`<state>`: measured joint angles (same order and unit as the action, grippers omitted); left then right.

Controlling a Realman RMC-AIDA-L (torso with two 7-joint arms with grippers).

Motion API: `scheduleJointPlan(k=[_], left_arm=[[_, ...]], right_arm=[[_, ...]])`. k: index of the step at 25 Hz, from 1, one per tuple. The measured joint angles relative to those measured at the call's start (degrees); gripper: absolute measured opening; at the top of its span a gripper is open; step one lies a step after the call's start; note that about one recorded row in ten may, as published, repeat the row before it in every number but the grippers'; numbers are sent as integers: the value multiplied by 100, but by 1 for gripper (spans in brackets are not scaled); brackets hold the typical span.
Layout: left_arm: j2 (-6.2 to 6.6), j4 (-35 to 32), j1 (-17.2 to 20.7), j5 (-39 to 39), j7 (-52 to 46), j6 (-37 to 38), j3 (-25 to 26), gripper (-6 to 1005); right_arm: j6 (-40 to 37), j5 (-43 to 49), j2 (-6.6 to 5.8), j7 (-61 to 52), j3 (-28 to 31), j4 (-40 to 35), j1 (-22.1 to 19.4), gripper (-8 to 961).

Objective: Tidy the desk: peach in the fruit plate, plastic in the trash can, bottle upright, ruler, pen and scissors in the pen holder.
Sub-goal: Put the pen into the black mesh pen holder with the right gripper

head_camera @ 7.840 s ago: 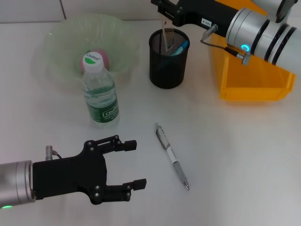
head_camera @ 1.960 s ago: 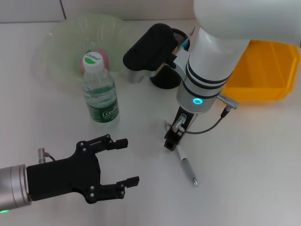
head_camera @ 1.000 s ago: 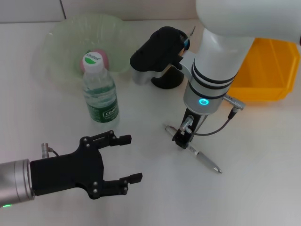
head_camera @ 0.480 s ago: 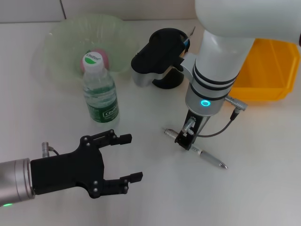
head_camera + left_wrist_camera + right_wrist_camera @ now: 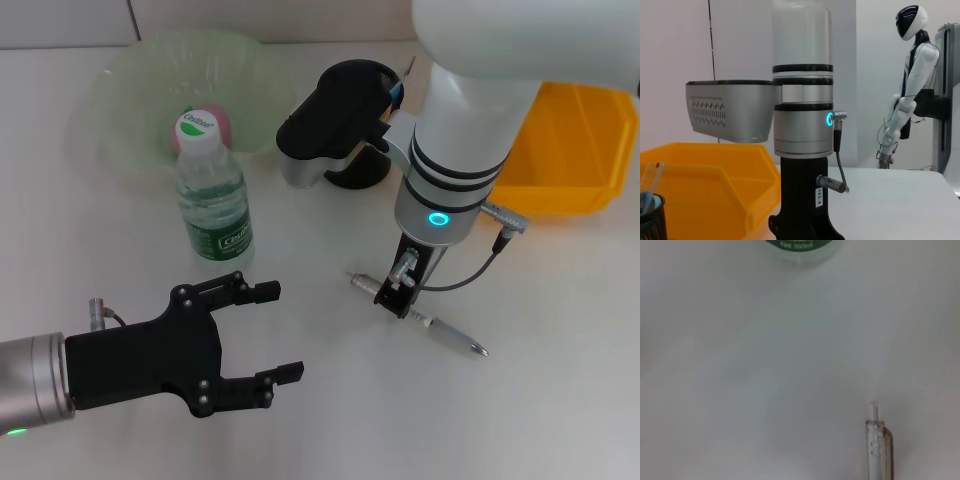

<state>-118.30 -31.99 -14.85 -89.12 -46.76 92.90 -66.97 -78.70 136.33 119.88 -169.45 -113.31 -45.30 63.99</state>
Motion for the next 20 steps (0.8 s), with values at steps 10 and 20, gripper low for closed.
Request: scheduleJointPlan(k=[10,20], left_arm=[[0,0,-21,0,-17,13,1,811],[-10,0,-106,7,-191,-27,-6,811]], right_arm=[[-959,1308,-24,18,1674,-2129,-828,106],[649,898,-25,915,3222,-4701,-2372,105]])
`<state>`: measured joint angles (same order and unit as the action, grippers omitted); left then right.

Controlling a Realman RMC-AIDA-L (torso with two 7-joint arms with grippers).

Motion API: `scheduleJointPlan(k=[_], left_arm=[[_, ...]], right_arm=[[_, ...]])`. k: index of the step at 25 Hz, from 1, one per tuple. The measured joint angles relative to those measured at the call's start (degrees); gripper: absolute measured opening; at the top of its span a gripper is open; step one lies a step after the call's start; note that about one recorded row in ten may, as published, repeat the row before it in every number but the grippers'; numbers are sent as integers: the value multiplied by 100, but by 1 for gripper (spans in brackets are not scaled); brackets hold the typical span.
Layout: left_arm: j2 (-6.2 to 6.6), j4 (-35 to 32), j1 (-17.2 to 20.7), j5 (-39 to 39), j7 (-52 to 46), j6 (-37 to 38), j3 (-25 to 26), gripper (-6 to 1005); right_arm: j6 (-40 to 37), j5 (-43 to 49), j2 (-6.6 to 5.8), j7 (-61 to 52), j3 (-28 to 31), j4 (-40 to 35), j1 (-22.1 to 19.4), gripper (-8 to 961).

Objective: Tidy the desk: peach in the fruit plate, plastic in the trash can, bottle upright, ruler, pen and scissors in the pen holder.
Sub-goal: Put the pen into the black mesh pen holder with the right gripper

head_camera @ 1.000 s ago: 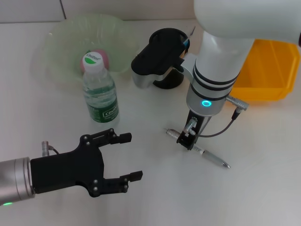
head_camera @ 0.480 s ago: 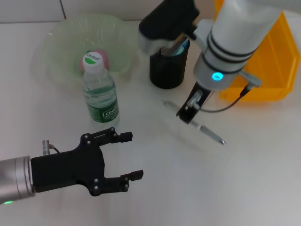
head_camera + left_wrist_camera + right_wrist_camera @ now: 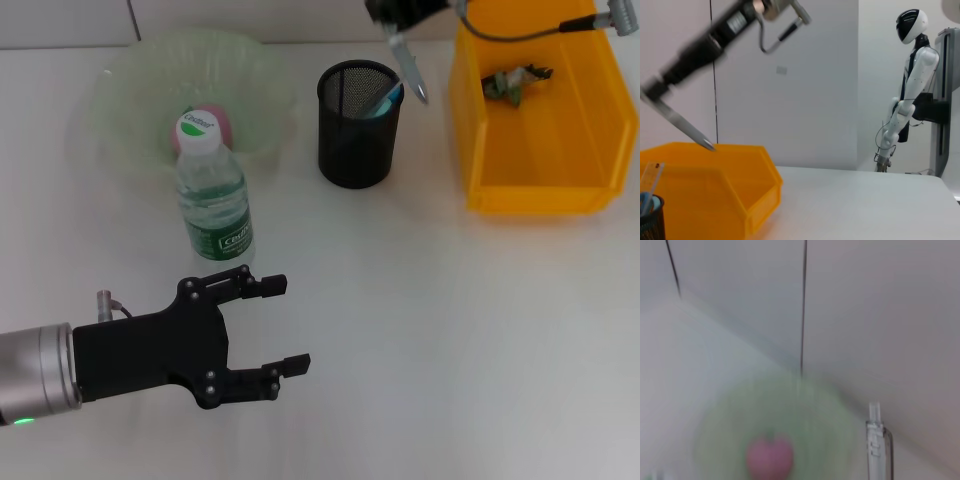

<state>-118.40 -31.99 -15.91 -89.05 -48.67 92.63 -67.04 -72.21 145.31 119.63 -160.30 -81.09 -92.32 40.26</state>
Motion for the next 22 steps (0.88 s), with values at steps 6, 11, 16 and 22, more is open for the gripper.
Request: scheduleJointPlan(k=[6,11,16,22], left_arm=[[-15,2,-11,-6,-96,-60,-50,811],[-17,67,-23,-8,-106,-59,-54,811],[-16,78,-27,-8,-107,-61,-65,811],[-16,87,-33,-8,-108,-62,-74,811]], right_arm=[[2328,-2809,-11,2379,-31,877,-992,105],[2924,-6077,17,6167,-120,2475,-1259,105],[2298,-9139,-10,9544,-142,4533,-1012,106],[1872,-10113,-13,10715,-111,5924,-632,106]])
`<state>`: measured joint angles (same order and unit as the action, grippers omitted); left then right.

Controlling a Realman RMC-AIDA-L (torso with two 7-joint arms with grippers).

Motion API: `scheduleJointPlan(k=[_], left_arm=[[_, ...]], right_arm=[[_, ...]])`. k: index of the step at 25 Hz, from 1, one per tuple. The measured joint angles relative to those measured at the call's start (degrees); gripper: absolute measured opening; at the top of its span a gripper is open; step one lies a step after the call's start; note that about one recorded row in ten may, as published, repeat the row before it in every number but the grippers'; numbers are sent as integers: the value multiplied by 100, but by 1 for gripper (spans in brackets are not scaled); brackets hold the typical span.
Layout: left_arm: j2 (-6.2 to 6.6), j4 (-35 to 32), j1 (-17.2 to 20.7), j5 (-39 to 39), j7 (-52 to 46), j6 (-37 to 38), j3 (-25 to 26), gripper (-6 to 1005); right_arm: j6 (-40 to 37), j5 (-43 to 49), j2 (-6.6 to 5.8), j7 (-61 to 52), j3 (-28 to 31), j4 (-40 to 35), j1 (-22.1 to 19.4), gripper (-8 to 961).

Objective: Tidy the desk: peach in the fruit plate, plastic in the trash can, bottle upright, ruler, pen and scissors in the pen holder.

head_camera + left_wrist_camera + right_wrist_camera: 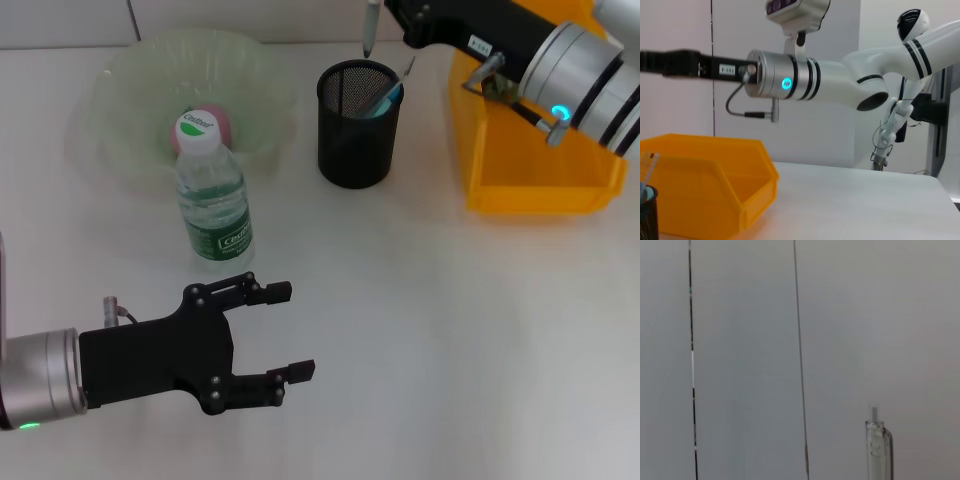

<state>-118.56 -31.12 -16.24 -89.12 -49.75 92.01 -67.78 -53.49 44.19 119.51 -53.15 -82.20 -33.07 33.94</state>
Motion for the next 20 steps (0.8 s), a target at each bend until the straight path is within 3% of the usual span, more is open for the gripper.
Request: scheduleJointPlan(k=[6,14,20], left_arm=[[-8,54,-19,0,32,-5,1,811],[-4,54,-27,15,50,-6,11,811],[-1,54,-33,33,51,9,32,811]], right_arm=[[28,31,19,35,-37,732,379,105],[-200,10,40,374,-32,872,268,160],[-800,-23,31,340,63,698,-117,404]])
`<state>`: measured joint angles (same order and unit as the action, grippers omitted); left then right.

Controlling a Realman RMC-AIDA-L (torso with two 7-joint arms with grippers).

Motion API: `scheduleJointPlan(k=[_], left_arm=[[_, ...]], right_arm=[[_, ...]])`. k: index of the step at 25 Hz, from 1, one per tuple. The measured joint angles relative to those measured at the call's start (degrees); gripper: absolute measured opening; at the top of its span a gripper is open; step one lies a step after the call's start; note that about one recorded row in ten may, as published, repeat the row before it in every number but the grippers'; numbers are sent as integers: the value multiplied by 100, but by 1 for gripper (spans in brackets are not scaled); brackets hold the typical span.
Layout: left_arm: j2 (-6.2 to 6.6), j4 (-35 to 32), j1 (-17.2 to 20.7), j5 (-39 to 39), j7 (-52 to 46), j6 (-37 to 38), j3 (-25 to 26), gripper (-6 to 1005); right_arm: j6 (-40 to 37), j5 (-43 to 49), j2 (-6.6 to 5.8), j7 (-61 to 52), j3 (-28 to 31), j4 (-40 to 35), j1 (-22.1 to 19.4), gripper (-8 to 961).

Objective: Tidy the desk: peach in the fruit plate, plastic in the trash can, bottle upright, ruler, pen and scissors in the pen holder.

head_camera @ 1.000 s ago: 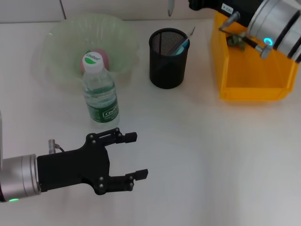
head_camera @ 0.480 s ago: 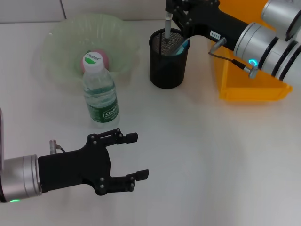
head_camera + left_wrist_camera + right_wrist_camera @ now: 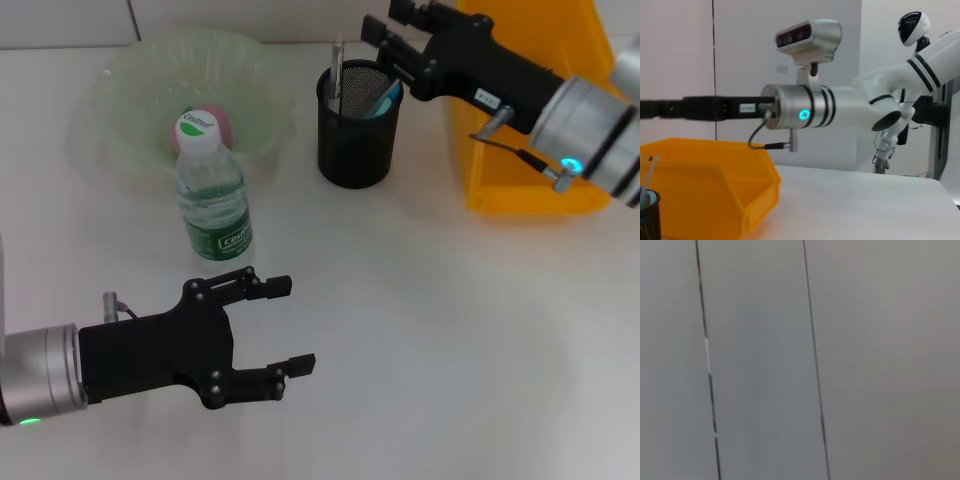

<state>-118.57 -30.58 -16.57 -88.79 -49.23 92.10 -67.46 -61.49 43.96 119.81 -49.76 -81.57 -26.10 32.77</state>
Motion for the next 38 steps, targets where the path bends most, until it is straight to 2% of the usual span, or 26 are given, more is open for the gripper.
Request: scheduleJointPlan(k=[2,5,7,10,11,12,15,16,18,21,26,38], left_arm=[[1,0,-5,3,-1,5,4,811],[10,-44,-15,14,-214,54,62,811],[21,-59,-31,17,-401,58,102,811],[30,-65,-56,15,-478,59,124,811],[30,-65,-56,15,-478,59,124,811],[30,-67,-61,13,-475,60,123,811],[26,-80,-97,-14,-442,51,123,811],[26,-80,-97,-14,-442,51,123,811],[32,-80,-101,-19,-443,-18,121,811],[39,-80,-89,-22,-443,-57,119,811],[45,-80,-49,-25,-432,-74,120,811],[36,-79,-30,-33,-413,-81,119,811]], right_arm=[[-456,-2,-15,-121,107,-187,-254,411],[-1221,29,-72,-822,312,-766,-925,423],[-1633,254,-187,-1509,415,-1247,-1423,430],[-2427,1051,-327,-2136,811,-1734,-1978,441],[-3201,1922,-335,-2136,1381,-1796,-2190,478],[-3201,1922,-335,-2136,1381,-1796,-2190,515],[-4039,3348,-287,-1916,2164,-1768,-2341,627],[-4218,4100,-239,-1822,2460,-1714,-2402,664],[-4240,4424,-209,-1770,2566,-1684,-2433,736],[-4161,5123,-84,-1343,2867,-1494,-2511,845],[-4074,5220,-75,-1180,2924,-1257,-2439,845],[-3947,5238,-63,-1163,2932,-1236,-2408,845]])
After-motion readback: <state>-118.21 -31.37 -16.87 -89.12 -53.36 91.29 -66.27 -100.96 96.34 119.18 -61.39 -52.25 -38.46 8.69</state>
